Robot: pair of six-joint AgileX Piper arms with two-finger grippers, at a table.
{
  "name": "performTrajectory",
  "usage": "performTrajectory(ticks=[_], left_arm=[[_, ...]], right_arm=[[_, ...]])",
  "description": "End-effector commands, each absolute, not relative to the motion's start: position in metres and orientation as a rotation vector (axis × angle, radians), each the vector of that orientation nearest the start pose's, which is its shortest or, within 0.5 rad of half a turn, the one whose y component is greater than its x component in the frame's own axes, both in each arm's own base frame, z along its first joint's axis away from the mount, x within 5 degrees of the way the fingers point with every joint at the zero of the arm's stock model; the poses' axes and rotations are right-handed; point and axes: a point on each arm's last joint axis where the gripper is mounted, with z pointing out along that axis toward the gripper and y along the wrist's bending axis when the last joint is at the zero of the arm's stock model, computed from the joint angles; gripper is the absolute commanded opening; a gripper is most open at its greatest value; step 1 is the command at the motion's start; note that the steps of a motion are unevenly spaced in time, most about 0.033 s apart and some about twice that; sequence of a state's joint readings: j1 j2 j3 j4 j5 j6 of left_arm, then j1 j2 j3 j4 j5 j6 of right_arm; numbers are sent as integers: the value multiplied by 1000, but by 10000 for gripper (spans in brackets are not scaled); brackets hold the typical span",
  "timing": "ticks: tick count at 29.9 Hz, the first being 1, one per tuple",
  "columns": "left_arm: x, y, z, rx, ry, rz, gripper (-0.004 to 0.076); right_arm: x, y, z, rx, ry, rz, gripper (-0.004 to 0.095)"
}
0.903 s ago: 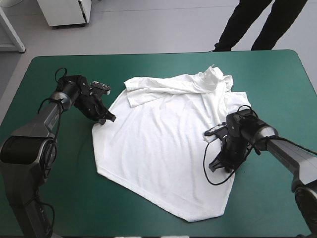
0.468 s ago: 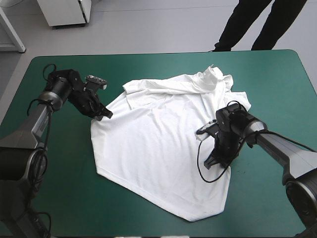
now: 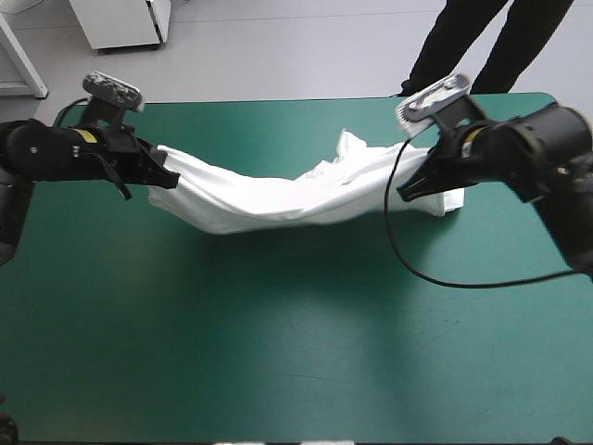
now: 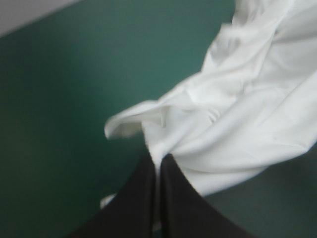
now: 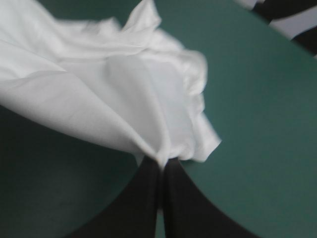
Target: Fold the cloth
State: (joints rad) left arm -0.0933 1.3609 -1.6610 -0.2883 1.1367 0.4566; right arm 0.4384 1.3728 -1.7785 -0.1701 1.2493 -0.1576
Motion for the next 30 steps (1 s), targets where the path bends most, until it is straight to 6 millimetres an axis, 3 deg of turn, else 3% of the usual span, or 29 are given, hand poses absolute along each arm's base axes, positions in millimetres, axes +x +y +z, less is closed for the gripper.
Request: performTrajectory(ticks=[1,5,9,13,16,22,26,30], left_arm=[[211,-47,533,561,1889,-167,-22],[158,-42,582,541,1682,-123,-22],[108,-38,614,519,1549,-115,-22],[78,-35,627,476,1482,-141,-22],[75,-35,623,494,1522,-145,-22],[117,-39,605,489,1662,-184,-22],[163,-44,587,496,1783,-206,-22],[223,-48,557,499,1929,-215,-22]], right_arm=[[186,67,548,-546,1983,-73,-16],[131,42,591,-464,1788,-32,-15],[86,26,614,-432,1652,49,-10],[67,25,617,-456,1613,143,-10],[72,30,616,-475,1622,175,-10],[118,51,601,-516,1737,144,-11],[173,72,564,-564,1918,64,-13],[226,90,520,-613,2087,-53,-13]])
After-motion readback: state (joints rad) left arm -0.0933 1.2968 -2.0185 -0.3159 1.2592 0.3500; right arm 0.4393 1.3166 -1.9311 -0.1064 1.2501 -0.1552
